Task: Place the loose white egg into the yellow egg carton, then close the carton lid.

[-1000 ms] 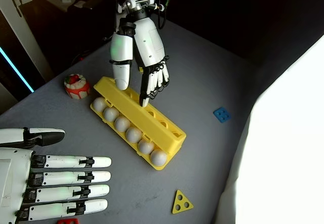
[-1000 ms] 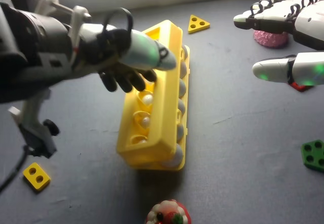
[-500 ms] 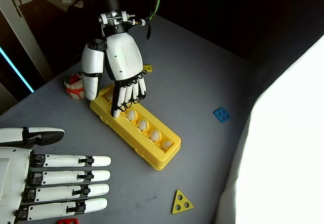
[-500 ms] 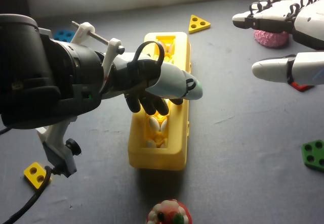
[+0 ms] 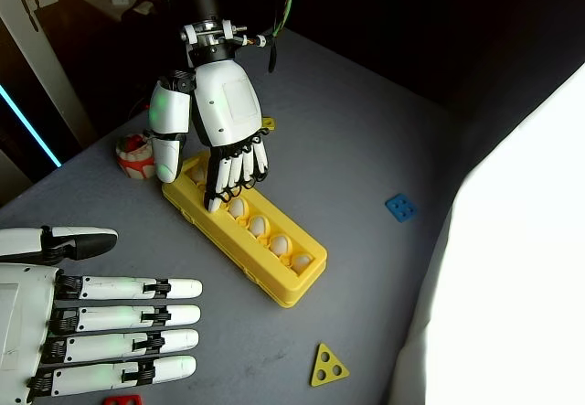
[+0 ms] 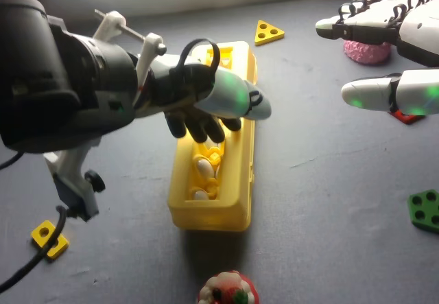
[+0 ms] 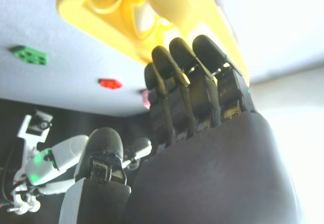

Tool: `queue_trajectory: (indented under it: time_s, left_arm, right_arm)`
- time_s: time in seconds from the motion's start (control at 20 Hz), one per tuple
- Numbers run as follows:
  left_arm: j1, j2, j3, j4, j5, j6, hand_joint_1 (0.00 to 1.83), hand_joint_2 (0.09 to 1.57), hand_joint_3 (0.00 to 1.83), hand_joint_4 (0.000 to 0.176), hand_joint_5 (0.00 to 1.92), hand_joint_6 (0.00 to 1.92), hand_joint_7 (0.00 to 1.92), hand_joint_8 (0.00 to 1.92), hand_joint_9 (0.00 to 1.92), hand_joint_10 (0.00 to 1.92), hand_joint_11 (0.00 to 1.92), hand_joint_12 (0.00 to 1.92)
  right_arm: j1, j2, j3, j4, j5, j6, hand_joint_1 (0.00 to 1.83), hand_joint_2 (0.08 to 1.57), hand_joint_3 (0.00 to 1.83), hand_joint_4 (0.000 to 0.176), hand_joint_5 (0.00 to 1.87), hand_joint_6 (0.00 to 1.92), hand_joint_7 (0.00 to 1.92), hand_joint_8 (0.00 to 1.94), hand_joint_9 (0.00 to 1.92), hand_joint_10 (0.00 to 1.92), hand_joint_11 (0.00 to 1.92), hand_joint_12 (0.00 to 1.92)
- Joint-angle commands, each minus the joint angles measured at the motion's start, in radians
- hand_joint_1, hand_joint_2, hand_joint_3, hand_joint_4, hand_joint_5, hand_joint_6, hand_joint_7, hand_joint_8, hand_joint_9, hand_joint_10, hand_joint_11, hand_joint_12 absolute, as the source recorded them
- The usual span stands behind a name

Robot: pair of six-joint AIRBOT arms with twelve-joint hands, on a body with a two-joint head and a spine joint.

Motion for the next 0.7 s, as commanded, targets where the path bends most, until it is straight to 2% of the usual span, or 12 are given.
queue_trajectory:
  time_s: [0.0,0.25,0.3,0.4,0.45,0.5,0.55,0.6,0.65]
  left_arm:
    - [-0.018,-0.001,0.007,0.037,-0.045,0.011,0.03,1.35,0.0,0.0,0.54,0.01,0.52,0.38,0.31,0.85,0.01,1.57]
    - [-0.061,0.021,0.029,0.036,-0.036,0.134,0.0,1.35,0.0,0.0,0.54,0.01,0.51,0.39,0.28,0.89,0.0,1.56]
    - [-0.072,0.031,0.031,0.035,-0.033,0.155,0.0,1.35,0.0,0.0,0.55,0.01,0.52,0.4,0.29,0.89,0.0,1.57]
    - [-0.097,0.051,0.044,0.007,-0.035,0.222,0.04,1.35,0.0,0.0,0.57,0.02,0.53,0.42,0.29,0.92,0.0,1.59]
    - [-0.107,0.056,0.052,-0.009,-0.04,0.263,0.01,1.35,0.0,0.0,0.57,0.02,0.53,0.43,0.3,0.92,0.0,1.59]
    - [-0.122,0.057,0.066,-0.035,-0.042,0.323,0.0,1.35,0.0,0.0,0.59,0.03,0.55,0.44,0.32,0.93,0.02,1.59]
    - [-0.141,0.057,0.076,-0.043,-0.042,0.374,0.0,1.34,0.0,0.0,0.64,0.06,0.56,0.54,0.34,0.98,0.04,1.59]
    - [-0.152,0.057,0.079,-0.04,-0.043,0.406,0.0,1.34,0.0,0.0,0.68,0.09,0.56,0.68,0.37,1.02,0.07,1.6]
    - [-0.167,0.057,0.082,-0.037,-0.043,0.448,0.0,1.35,0.0,0.0,0.73,0.2,0.58,0.91,0.42,1.16,0.15,1.66]
  right_arm:
    - [0.003,0.005,-0.002,0.016,0.119,0.006,0.23,1.23,0.0,0.0,0.23,0.01,0.24,0.0,0.14,0.01,0.0,0.25]
    - [0.003,0.005,-0.002,0.016,0.121,0.006,0.19,1.23,0.0,0.0,0.24,0.01,0.24,0.0,0.17,0.02,0.0,0.26]
    - [0.003,0.005,-0.002,0.016,0.121,0.006,0.21,1.23,0.0,0.0,0.28,0.02,0.27,0.01,0.21,0.03,0.0,0.38]
    - [0.002,0.005,-0.002,0.016,0.122,0.006,0.19,1.23,0.0,0.0,0.42,0.09,0.42,0.04,0.33,0.09,0.0,0.81]
    - [0.002,0.005,-0.002,0.016,0.123,0.006,0.2,1.22,0.0,0.0,0.5,0.17,0.54,0.05,0.37,0.22,0.0,1.0]
    - [0.002,0.005,-0.002,0.016,0.123,0.006,0.19,1.22,0.0,0.0,0.58,0.34,0.68,0.11,0.37,0.53,0.0,1.25]
    - [0.002,0.005,-0.002,0.016,0.124,0.006,0.17,1.23,0.0,0.0,0.61,0.62,0.76,0.3,0.39,0.91,0.0,1.47]
    - [0.002,0.005,-0.002,0.016,0.124,0.006,0.16,1.24,0.0,0.0,0.6,0.86,0.72,0.65,0.41,1.15,0.0,1.64]
    - [0.002,0.005,-0.002,0.016,0.125,0.006,0.19,1.24,0.0,0.0,0.71,0.94,0.76,0.92,0.51,1.35,0.12,1.84]
